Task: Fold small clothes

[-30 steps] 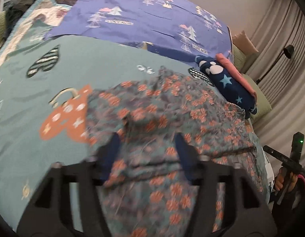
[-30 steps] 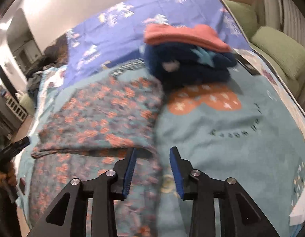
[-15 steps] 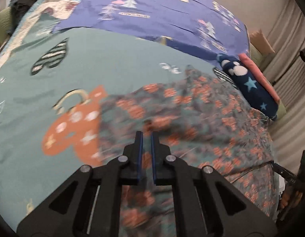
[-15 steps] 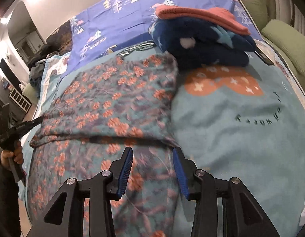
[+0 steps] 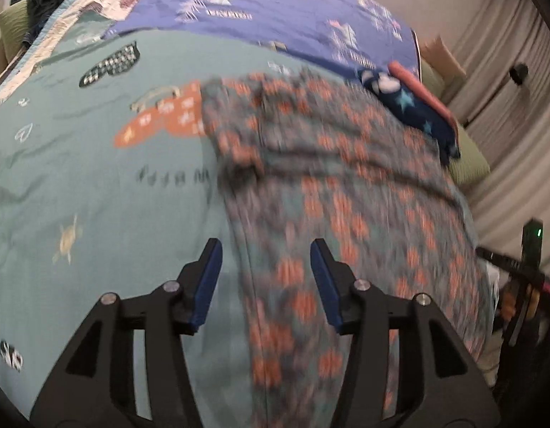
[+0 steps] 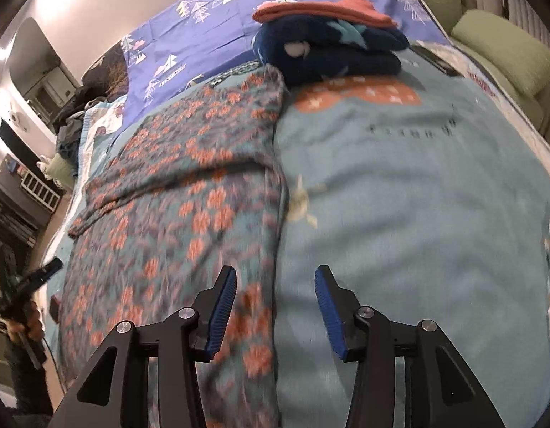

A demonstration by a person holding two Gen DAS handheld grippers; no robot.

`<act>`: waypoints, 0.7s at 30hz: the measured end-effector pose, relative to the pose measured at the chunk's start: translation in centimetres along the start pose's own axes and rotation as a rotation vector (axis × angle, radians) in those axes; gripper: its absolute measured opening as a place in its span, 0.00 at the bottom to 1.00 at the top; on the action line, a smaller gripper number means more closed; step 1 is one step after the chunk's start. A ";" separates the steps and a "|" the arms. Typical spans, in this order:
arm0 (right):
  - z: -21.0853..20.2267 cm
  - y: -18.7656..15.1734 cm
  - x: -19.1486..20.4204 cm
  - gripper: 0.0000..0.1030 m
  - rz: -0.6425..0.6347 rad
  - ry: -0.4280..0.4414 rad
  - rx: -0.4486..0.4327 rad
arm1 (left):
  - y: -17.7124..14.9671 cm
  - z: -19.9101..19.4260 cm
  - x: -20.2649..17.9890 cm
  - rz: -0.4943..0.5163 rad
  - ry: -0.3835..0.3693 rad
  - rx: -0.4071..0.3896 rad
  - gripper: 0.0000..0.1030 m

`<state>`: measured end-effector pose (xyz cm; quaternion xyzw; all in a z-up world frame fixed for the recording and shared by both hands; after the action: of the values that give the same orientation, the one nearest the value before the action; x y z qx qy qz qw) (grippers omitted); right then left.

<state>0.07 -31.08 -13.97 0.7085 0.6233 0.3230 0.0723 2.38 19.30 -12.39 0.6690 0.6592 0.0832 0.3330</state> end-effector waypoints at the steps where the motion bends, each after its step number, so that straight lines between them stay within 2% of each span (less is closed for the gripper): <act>1: -0.3 -0.6 0.0 0.45 0.002 0.019 0.002 | -0.6 0.0 -0.1 0.001 -0.004 0.012 0.51; 6: -1.9 -3.6 0.3 0.45 -0.015 0.120 0.020 | -4.1 -1.2 -0.5 -0.012 -0.106 0.034 0.51; 15: -3.8 -8.2 -1.2 0.45 0.010 0.188 0.057 | -8.7 -4.2 -0.6 0.001 -0.135 0.036 0.51; 21: -4.5 -9.8 -1.1 0.45 -0.032 0.196 0.078 | -11.0 -5.4 -1.3 0.048 -0.130 0.056 0.51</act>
<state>-10.62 -31.35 -15.84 0.6659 0.6505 0.3652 -0.0113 -9.83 18.88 -13.96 0.6978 0.6220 0.0292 0.3540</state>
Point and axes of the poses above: each gripper's, at about its wrist camera, not at the fingertips, and z roughly the way its jaws point, x to its left, y to its top, the point moved 3 cm from there along z, roughly the way its jaws point, and after that the axes turned 2 degrees about y, right-handed, at the moved point
